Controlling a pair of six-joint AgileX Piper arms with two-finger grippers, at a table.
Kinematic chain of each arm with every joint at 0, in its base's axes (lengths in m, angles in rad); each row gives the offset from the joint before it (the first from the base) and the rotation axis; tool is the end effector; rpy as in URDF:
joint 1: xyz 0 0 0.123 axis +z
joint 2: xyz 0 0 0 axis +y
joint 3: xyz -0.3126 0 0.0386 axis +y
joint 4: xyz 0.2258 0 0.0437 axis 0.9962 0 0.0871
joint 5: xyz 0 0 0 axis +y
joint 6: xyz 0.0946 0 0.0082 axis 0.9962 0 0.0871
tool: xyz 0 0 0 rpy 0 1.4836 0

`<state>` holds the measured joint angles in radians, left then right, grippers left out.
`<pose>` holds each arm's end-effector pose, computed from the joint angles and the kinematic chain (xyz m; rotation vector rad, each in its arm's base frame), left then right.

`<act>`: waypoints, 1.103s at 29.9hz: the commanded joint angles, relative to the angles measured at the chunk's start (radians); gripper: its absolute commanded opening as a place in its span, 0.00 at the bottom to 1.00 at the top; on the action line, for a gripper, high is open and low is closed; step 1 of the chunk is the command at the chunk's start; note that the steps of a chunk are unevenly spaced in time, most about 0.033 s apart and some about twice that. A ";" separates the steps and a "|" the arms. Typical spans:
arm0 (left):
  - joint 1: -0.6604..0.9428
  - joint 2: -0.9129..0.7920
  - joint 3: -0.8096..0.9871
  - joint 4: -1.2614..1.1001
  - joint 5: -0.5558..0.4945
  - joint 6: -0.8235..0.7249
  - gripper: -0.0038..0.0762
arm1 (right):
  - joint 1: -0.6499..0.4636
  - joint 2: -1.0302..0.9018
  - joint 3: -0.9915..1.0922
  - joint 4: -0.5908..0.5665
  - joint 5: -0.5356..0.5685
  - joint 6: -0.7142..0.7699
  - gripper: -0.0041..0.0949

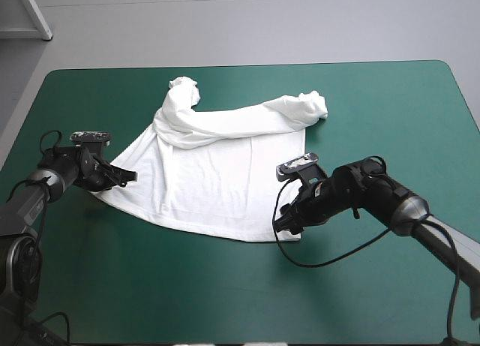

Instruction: Fold the cloth

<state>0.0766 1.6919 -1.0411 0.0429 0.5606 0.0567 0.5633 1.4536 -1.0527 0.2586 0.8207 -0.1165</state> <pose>0.3221 0.0269 0.2410 0.0152 2.6969 0.0826 0.2167 0.1579 0.3062 -0.7360 2.6341 0.4395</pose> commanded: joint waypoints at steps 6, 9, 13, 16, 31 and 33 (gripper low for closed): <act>0.003 -0.100 -0.050 0.032 0.084 0.037 0.08 | 0.002 0.035 -0.021 -0.080 -0.072 0.035 0.65; 0.003 -0.187 -0.077 0.032 0.099 0.037 0.08 | 0.002 0.033 -0.021 -0.096 -0.067 0.035 0.65; 0.003 -0.274 -0.086 0.032 0.109 0.037 0.08 | 0.002 0.033 -0.021 -0.096 -0.056 0.039 0.65; 0.003 -0.281 -0.086 0.032 0.146 0.044 0.08 | 0.002 0.038 -0.021 -0.103 -0.069 0.039 0.65; 0.003 -0.281 -0.086 0.094 0.175 0.060 0.08 | 0.113 0.226 -0.021 -0.061 -0.105 0.035 0.32; 0.003 -0.281 -0.086 0.096 0.188 0.057 0.08 | 0.143 0.232 -0.021 -0.061 -0.127 0.035 0.18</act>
<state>0.0777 1.4435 -1.0993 0.1240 0.7634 0.1194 0.6671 1.6758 -1.0743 0.1579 0.7093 -0.0784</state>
